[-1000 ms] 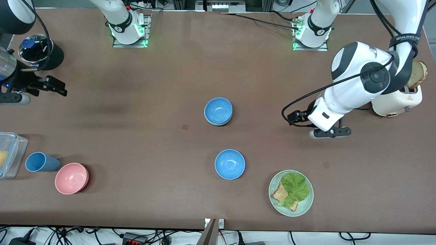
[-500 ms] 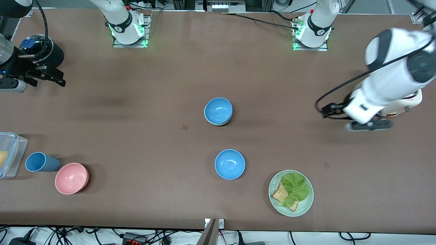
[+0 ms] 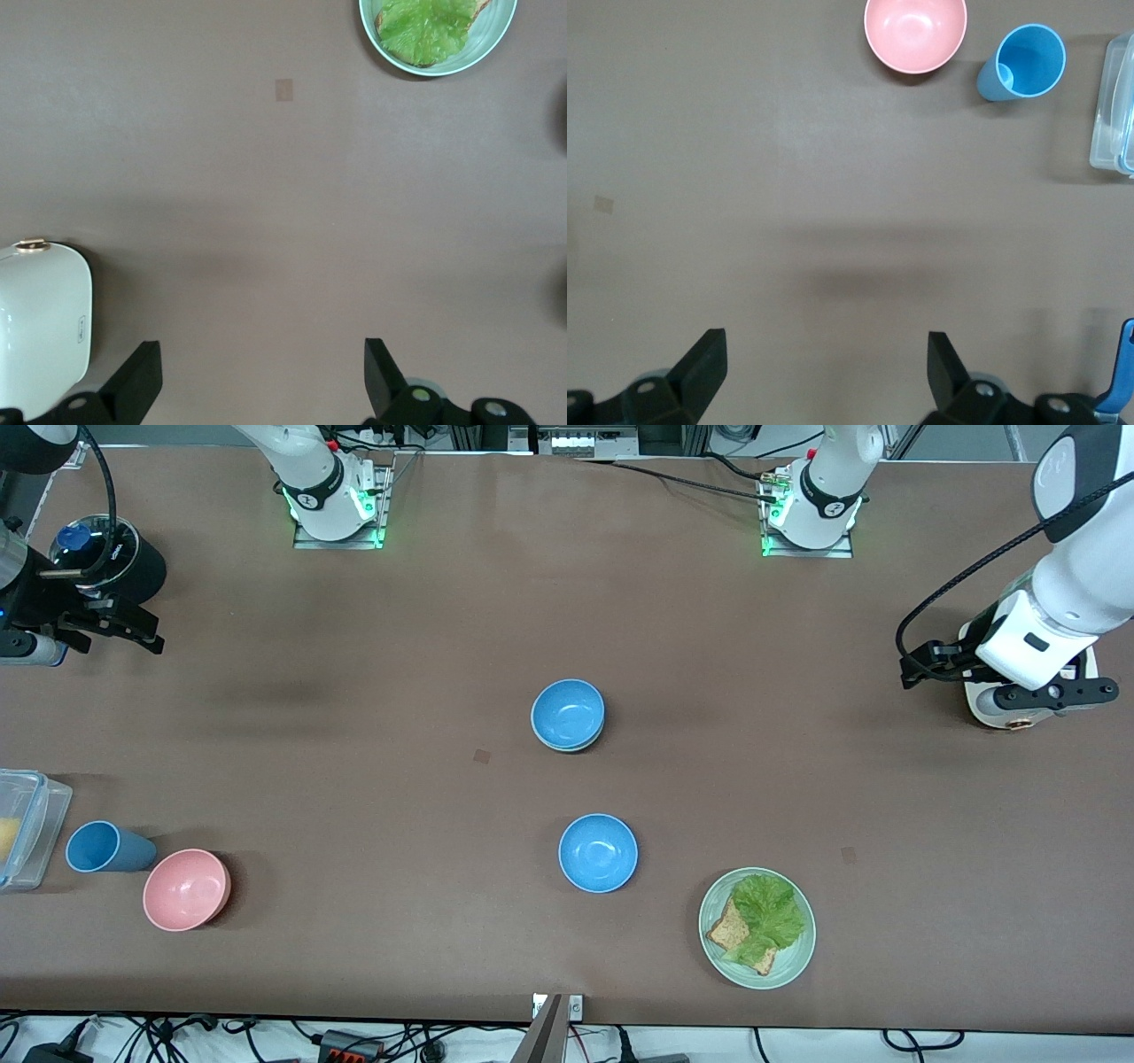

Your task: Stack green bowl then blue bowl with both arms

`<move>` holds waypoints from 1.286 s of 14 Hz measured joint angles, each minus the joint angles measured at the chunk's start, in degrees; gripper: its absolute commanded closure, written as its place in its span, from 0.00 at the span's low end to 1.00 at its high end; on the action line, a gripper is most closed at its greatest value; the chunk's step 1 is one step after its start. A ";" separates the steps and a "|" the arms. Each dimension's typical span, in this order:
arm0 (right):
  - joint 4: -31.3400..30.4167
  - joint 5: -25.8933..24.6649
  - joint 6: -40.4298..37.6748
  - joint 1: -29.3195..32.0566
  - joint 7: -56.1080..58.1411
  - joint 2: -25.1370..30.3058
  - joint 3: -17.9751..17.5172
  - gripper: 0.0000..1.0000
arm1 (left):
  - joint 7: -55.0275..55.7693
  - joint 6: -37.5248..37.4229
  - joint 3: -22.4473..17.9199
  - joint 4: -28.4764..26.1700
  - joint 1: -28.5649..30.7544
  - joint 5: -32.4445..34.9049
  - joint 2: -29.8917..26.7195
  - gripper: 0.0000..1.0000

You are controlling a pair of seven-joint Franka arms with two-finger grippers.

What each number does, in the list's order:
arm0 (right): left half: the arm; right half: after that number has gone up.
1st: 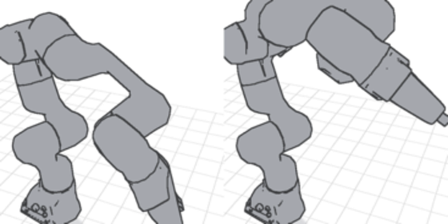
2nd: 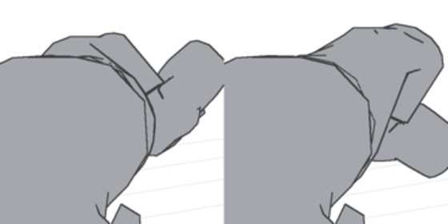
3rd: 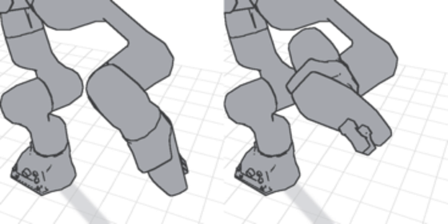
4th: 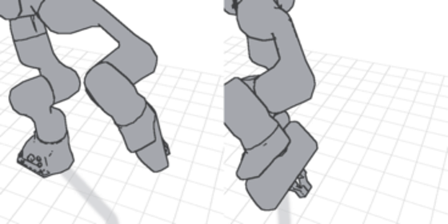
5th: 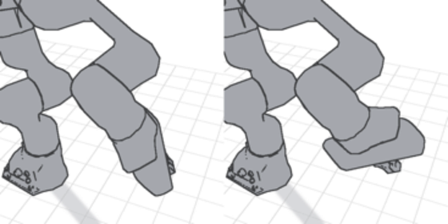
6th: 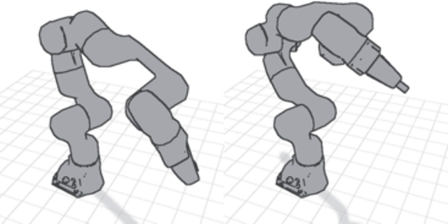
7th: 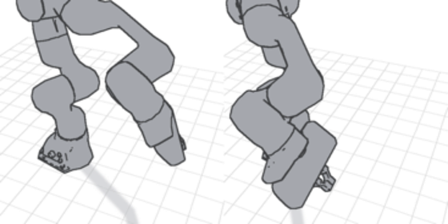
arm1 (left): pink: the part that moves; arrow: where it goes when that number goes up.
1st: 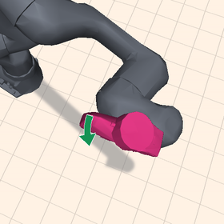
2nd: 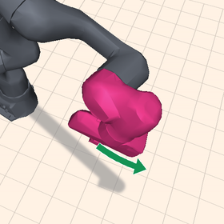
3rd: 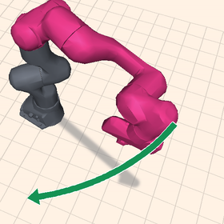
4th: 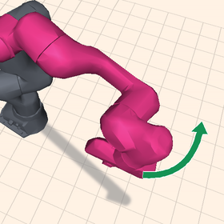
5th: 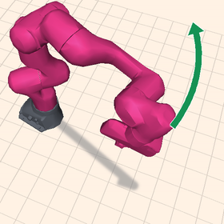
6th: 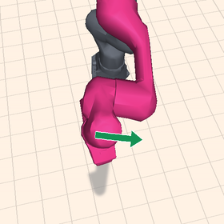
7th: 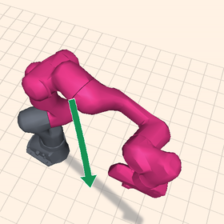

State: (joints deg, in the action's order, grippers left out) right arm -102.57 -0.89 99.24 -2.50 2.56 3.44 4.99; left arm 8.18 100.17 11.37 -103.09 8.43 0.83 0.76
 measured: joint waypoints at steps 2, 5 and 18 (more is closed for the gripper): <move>0.98 0.00 0.16 -0.01 0.00 -1.06 -0.02 0.00 | -0.35 0.00 0.04 0.05 0.00 -0.04 0.58 0.00; 1.53 0.00 0.17 0.00 0.00 -1.75 -0.04 0.00 | -0.57 -2.79 0.08 2.05 -0.11 -0.08 1.49 0.00; 1.85 0.00 0.23 3.29 -0.03 -2.43 -2.32 0.00 | -1.50 -8.80 0.41 7.76 -0.38 -2.18 4.04 0.00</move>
State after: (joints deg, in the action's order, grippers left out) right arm -100.72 -0.89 99.46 0.79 2.53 1.01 2.66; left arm 6.68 91.37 11.79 -95.33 8.05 -1.35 4.80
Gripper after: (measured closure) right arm 0.000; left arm 0.000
